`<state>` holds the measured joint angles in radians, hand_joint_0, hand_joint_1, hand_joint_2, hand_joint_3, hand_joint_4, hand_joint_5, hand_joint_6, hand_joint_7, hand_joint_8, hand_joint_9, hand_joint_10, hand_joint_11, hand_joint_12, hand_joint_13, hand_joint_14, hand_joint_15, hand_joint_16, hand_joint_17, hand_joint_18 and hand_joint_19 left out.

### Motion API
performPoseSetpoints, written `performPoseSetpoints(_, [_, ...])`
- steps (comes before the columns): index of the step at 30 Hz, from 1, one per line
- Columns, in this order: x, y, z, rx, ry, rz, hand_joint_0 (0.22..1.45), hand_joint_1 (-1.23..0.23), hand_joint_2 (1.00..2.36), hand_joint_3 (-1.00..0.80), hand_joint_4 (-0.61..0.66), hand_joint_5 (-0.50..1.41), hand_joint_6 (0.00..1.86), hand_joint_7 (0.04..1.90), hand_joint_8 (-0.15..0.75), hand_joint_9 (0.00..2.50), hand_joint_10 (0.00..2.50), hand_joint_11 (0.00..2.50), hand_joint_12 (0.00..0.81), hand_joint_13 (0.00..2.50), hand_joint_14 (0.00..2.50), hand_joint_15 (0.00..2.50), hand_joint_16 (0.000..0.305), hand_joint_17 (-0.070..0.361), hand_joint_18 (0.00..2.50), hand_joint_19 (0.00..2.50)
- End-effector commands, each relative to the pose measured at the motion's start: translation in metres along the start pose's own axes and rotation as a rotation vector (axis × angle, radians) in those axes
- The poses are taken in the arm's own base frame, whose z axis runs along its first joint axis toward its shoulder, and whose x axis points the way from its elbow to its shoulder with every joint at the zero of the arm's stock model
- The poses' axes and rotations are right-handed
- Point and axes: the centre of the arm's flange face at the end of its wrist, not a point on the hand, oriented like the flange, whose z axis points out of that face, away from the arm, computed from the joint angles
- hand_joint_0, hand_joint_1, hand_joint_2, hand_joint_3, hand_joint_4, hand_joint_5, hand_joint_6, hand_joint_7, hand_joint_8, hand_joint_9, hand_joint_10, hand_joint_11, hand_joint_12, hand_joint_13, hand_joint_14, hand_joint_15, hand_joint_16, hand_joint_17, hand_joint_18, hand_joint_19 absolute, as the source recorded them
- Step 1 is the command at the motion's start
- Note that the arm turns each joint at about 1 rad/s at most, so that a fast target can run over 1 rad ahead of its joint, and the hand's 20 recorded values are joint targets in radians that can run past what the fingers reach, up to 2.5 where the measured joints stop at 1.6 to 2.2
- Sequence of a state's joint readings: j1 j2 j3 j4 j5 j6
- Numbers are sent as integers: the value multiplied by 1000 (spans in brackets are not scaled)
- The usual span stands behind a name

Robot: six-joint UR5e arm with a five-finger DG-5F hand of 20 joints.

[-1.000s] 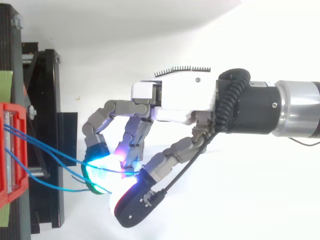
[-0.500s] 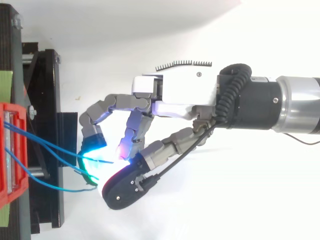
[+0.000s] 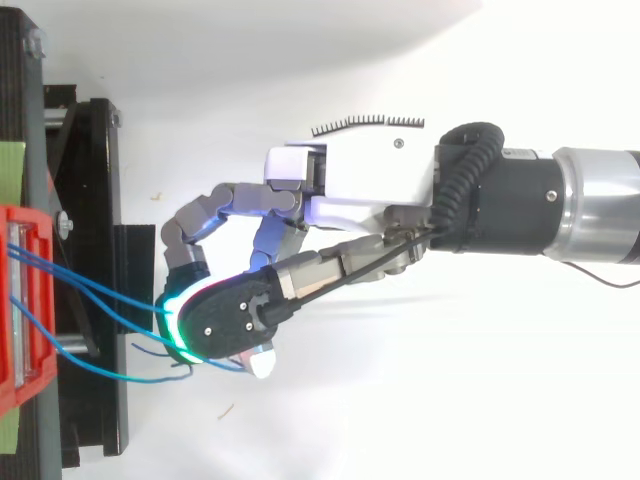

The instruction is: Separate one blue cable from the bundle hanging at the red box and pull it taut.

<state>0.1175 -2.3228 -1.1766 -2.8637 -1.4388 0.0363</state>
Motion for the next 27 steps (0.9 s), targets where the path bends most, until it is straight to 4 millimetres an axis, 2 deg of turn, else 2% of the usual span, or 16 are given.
performPoseSetpoints(1, [0,-1,0,1,-1,-1,578,-543,1014,-176,148,-133,835,1201,377,1213,23,780,405,1213,18,572,51,114,1104,552])
performPoseSetpoints(4, [0,0,0,0,-1,-1,575,-657,1011,-120,175,-152,890,1151,410,1184,21,839,422,1207,20,566,55,123,1143,522])
performPoseSetpoints(7, [0,1,0,-3,-1,-4,580,-689,1011,-113,169,-158,903,1127,411,1163,20,843,425,1204,19,567,55,124,1148,513])
performPoseSetpoints(15, [0,0,0,0,-1,-10,626,-760,1017,-114,-8,-177,920,1148,362,1118,24,879,388,1160,21,594,48,107,1074,543])
performPoseSetpoints(18, [0,0,0,0,-1,-10,653,-790,1017,-187,-46,-188,923,1160,339,1094,22,899,374,1138,22,603,44,99,1039,563])
performPoseSetpoints(20, [0,-1,0,1,-1,-10,689,-789,1007,-394,-23,-194,913,1090,322,1125,27,946,363,1133,21,607,43,96,1021,559])
performPoseSetpoints(22, [0,0,0,0,-1,-7,699,-779,1001,-478,-15,-196,902,1083,314,1162,24,975,359,1135,22,606,42,95,1020,559])
performPoseSetpoints(27, [3,0,0,0,2,-9,683,-746,1000,-500,13,-198,892,1073,312,1186,24,979,358,1138,21,599,42,94,1017,557])
